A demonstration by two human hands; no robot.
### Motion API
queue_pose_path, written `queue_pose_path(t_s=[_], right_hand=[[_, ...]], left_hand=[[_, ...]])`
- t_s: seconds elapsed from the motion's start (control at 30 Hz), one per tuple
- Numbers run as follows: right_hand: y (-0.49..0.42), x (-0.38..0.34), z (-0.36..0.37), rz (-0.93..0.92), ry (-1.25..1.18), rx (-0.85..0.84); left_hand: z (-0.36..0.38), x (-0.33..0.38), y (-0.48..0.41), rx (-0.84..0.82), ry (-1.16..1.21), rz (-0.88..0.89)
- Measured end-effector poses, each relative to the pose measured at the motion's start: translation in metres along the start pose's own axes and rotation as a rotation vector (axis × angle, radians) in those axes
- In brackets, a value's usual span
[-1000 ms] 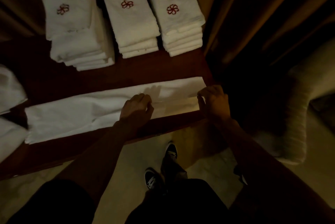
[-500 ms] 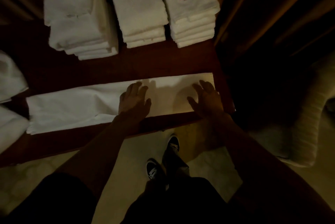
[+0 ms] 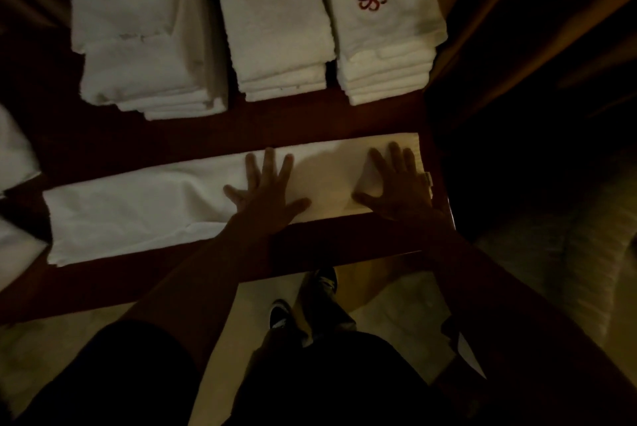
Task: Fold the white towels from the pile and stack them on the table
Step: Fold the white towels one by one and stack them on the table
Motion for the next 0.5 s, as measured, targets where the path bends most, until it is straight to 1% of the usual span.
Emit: queue_pose_path(t_s=[0.1, 0.17, 0.23, 0.3, 0.4, 0.5], right_hand=[[0.002, -0.011, -0.004, 0.036, -0.003, 0.017], [0.006, -0.027, -0.005, 0.005, -0.014, 0.048], [0.011, -0.05, 0.0, -0.053, -0.005, 0.073], [0.016, -0.08, 0.005, -0.122, -0.01, 0.09], [0.022, -0.132, 0.016, -0.223, -0.014, 0.117], [0.03, -0.194, 0.032, -0.388, -0.031, 0.14]], left_hand=[[-0.012, -0.002, -0.004, 0.015, 0.02, 0.058], [-0.02, -0.01, -0.002, 0.094, 0.067, 0.088], [-0.033, -0.02, 0.011, 0.249, 0.09, 0.127], [-0.042, -0.035, 0.026, 0.366, 0.076, 0.166], [-0.048, -0.078, 0.049, 0.436, 0.097, 0.141], [-0.05, -0.139, 0.077, 0.444, 0.128, 0.095]])
Point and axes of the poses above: each hand's wrist, its own y-axis away from the middle knuckle, its own z-axis out of the palm, x = y × z, the point moved 9 cm from there along -y, towards the middle knuckle, and after that the axes turned 4 degrees about -y, right-handed, at the moved point
